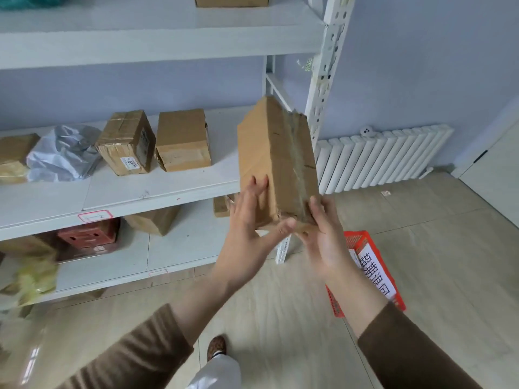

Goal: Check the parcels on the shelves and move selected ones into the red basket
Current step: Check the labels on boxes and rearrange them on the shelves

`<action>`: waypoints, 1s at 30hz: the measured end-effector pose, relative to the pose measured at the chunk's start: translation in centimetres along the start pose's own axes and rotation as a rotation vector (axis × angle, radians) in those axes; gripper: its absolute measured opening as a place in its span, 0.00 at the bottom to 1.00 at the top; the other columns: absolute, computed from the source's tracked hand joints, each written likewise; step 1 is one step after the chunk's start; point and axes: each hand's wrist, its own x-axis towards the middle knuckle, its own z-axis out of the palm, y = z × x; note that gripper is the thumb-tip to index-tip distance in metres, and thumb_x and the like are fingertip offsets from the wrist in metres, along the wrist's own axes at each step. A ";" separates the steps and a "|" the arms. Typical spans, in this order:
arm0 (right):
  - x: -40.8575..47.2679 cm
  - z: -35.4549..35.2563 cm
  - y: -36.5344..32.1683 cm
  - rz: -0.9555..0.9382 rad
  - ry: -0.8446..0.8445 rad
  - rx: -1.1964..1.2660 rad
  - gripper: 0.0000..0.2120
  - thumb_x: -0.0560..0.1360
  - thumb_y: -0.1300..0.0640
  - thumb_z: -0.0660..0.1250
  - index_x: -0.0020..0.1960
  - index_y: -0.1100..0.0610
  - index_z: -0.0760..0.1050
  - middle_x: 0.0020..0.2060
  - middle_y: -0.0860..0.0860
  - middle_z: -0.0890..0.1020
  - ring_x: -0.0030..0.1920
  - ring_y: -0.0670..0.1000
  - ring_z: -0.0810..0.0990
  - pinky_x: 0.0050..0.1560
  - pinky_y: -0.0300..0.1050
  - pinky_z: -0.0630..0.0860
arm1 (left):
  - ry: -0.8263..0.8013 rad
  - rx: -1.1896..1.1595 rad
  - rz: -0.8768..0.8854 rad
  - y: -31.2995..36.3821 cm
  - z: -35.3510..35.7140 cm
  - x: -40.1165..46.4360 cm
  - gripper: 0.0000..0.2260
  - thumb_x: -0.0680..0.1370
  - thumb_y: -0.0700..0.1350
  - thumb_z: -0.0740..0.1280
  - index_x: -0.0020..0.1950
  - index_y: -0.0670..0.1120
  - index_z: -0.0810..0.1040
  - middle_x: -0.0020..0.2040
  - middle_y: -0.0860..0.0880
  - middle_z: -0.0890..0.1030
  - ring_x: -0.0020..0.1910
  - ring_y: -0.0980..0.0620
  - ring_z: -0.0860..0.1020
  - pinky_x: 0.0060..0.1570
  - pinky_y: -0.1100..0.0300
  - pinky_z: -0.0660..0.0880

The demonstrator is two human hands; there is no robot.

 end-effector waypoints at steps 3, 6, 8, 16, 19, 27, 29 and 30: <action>-2.8 -2.3 0.7 0.068 -0.023 0.144 0.26 0.79 0.45 0.70 0.70 0.60 0.70 0.63 0.59 0.81 0.65 0.61 0.79 0.69 0.62 0.72 | 0.007 0.143 0.047 1.0 1.1 -3.4 0.31 0.78 0.63 0.68 0.80 0.62 0.66 0.81 0.67 0.59 0.82 0.60 0.54 0.81 0.48 0.59; -4.8 -3.3 0.5 0.169 -0.007 0.249 0.28 0.83 0.45 0.63 0.77 0.60 0.70 0.72 0.60 0.77 0.73 0.59 0.75 0.74 0.59 0.69 | 0.054 0.159 0.162 1.7 2.0 -5.2 0.21 0.84 0.54 0.65 0.78 0.56 0.74 0.81 0.58 0.66 0.80 0.53 0.61 0.78 0.47 0.65; -5.8 -3.6 0.6 0.193 -0.001 0.296 0.25 0.82 0.46 0.61 0.75 0.58 0.74 0.70 0.58 0.80 0.70 0.57 0.79 0.70 0.56 0.73 | 0.170 0.165 0.213 1.4 2.3 -5.4 0.17 0.84 0.47 0.65 0.73 0.54 0.79 0.78 0.57 0.69 0.76 0.51 0.68 0.72 0.45 0.71; -6.6 -3.7 1.1 0.168 0.031 0.287 0.19 0.83 0.47 0.62 0.67 0.54 0.81 0.67 0.57 0.82 0.65 0.54 0.82 0.68 0.54 0.74 | 0.133 0.016 0.035 1.2 2.3 -5.2 0.23 0.83 0.50 0.69 0.77 0.61 0.72 0.82 0.60 0.59 0.80 0.63 0.60 0.78 0.53 0.65; -6.5 -2.9 0.4 0.012 0.028 0.083 0.22 0.81 0.47 0.67 0.73 0.52 0.74 0.69 0.55 0.81 0.70 0.57 0.79 0.73 0.59 0.71 | 0.004 -0.268 -0.172 1.6 1.9 -4.4 0.34 0.79 0.68 0.65 0.83 0.65 0.58 0.83 0.66 0.57 0.80 0.68 0.56 0.79 0.59 0.63; -6.7 0.8 -0.4 -0.605 -0.075 -0.787 0.18 0.84 0.49 0.60 0.72 0.41 0.72 0.69 0.31 0.73 0.73 0.41 0.70 0.74 0.46 0.69 | -0.054 -0.861 -0.580 -3.8 -0.7 -0.5 0.32 0.79 0.63 0.69 0.78 0.46 0.73 0.73 0.39 0.78 0.72 0.37 0.77 0.73 0.33 0.69; -6.3 0.8 -0.4 -0.658 -0.102 -0.833 0.22 0.83 0.56 0.62 0.76 0.47 0.69 0.73 0.38 0.72 0.75 0.43 0.69 0.75 0.48 0.69 | 0.016 -0.957 -0.624 -4.5 -1.1 -0.5 0.32 0.79 0.64 0.65 0.76 0.45 0.76 0.72 0.39 0.79 0.71 0.39 0.77 0.73 0.39 0.71; -5.9 0.7 -0.4 -0.651 -0.118 -0.828 0.25 0.83 0.58 0.64 0.79 0.49 0.67 0.76 0.41 0.70 0.77 0.43 0.66 0.76 0.48 0.68 | 0.052 -0.990 -0.628 -4.8 -1.3 -0.4 0.31 0.80 0.64 0.64 0.75 0.45 0.77 0.71 0.39 0.80 0.68 0.40 0.79 0.71 0.41 0.74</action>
